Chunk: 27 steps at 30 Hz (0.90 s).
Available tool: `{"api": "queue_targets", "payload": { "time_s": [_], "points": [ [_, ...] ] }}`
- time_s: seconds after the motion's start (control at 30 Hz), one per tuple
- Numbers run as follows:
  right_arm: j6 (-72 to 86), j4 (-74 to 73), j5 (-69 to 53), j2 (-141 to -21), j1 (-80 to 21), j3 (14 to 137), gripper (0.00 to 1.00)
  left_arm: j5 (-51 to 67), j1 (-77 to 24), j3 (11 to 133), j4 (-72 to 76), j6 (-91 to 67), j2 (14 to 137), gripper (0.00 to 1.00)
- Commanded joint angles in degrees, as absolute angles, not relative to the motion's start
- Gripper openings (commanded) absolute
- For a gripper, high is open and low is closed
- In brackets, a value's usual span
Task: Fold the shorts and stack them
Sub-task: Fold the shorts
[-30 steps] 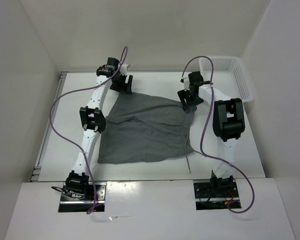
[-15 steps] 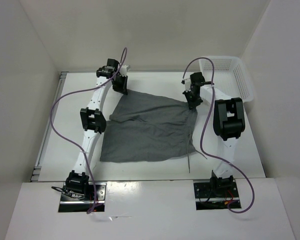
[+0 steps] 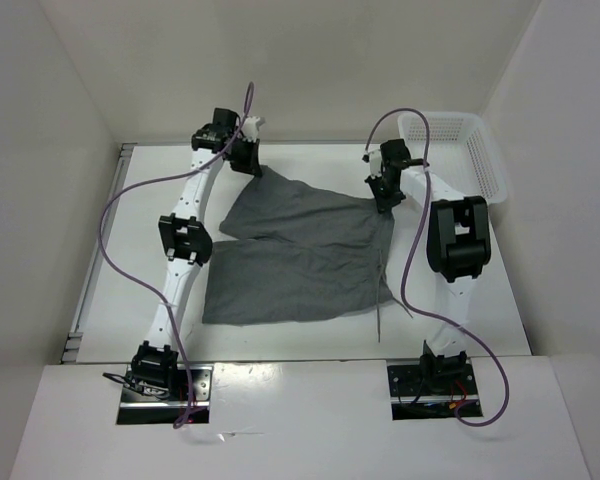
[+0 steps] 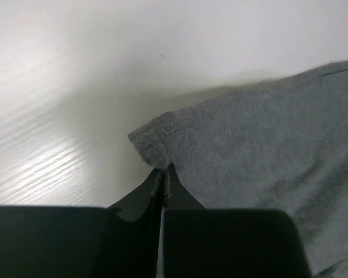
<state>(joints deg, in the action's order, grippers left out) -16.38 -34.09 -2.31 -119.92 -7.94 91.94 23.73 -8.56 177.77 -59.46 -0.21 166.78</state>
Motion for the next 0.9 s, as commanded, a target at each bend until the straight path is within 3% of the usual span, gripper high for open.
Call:
{"api": "queue_targets", "payload": {
  "time_s": [0.0,0.13,0.3,0.47,0.63,0.7,0.73,0.87],
  "points": [
    [-17.1,-32.3,-1.0,-111.9,-9.3,94.4,0.0,22.9,-6.8,179.3,-56.2,0.0,156.9,0.0],
    [-19.3,-28.6,2.5,-105.3,-10.8,91.0,0.0,20.0,-6.2,179.3,-61.1,0.0,150.0,0.0],
    [-24.9,-24.3,4.0,-95.4,-14.2,78.8,0.0,27.9,-5.7,179.3,-74.6,0.0,144.0,0.0],
    [-26.6,-24.3,1.1,-87.5,-17.0,71.1,0.0,30.0,-4.7,176.9,-74.6,0.0,139.0,0.0],
    [-28.6,-22.9,1.1,-83.9,-18.4,66.0,0.0,32.7,-8.3,152.9,-72.9,0.0,126.1,0.0],
    [-28.6,-22.4,1.1,-83.8,-18.4,65.4,0.0,34.2,-8.3,139.8,-63.4,0.0,115.9,0.0],
    [-29.1,-22.4,1.1,-83.2,-18.4,65.4,0.0,34.2,-8.3,123.6,-53.8,0.0,111.7,0.0],
    [-29.7,-22.4,2.1,-82.0,-18.4,64.8,0.0,26.3,-8.8,93.1,-29.1,0.0,90.3,0.0]
  ]
}}
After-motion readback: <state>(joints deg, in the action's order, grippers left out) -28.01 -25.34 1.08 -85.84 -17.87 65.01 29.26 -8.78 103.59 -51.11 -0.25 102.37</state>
